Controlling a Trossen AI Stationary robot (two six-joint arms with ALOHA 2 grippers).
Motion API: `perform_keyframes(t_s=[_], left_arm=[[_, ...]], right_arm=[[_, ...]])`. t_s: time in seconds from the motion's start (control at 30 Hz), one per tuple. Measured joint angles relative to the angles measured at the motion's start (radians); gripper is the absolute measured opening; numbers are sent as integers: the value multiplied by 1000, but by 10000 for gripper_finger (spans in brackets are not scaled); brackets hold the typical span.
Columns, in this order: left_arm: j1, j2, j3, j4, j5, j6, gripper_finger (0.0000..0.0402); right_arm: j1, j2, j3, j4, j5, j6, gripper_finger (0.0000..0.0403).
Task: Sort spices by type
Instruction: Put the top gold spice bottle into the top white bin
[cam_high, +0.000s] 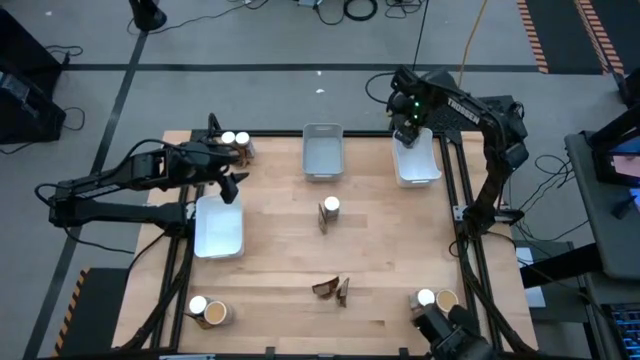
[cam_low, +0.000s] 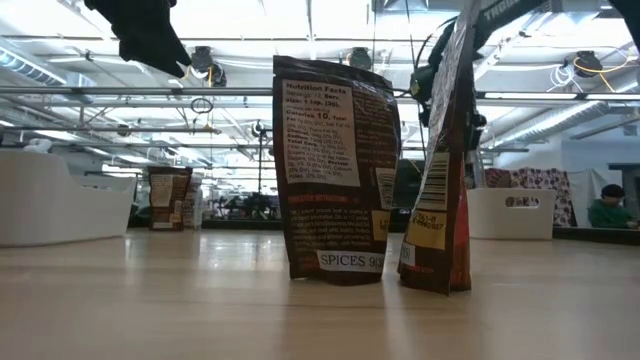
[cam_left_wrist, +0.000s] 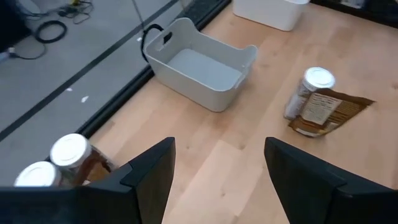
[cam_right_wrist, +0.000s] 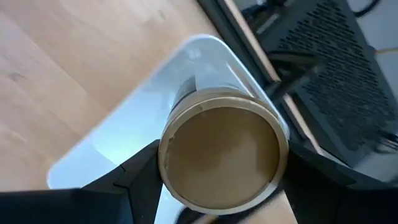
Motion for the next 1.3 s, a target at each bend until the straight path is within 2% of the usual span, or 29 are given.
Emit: perform_keyframes(t_s=[0.17,0.4,1.0,1.17,1.3], left_arm=[[0,2,0,15,-7,-14,252],[0,2,0,22,-8,-52,252],[0,2,0,21,-8,-53,252],[0,2,0,21,-8,-53,252],[0,2,0,21,-8,-53,252]], right_arm=[[0,-1,-104,89,-47,-37,255],[0,-2,-186,196,-47,-77,256],[0,-2,-188,167,-34,-127,320],[0,-1,-156,120,64,-129,322],[0,-1,-110,42,94,-112,322]])
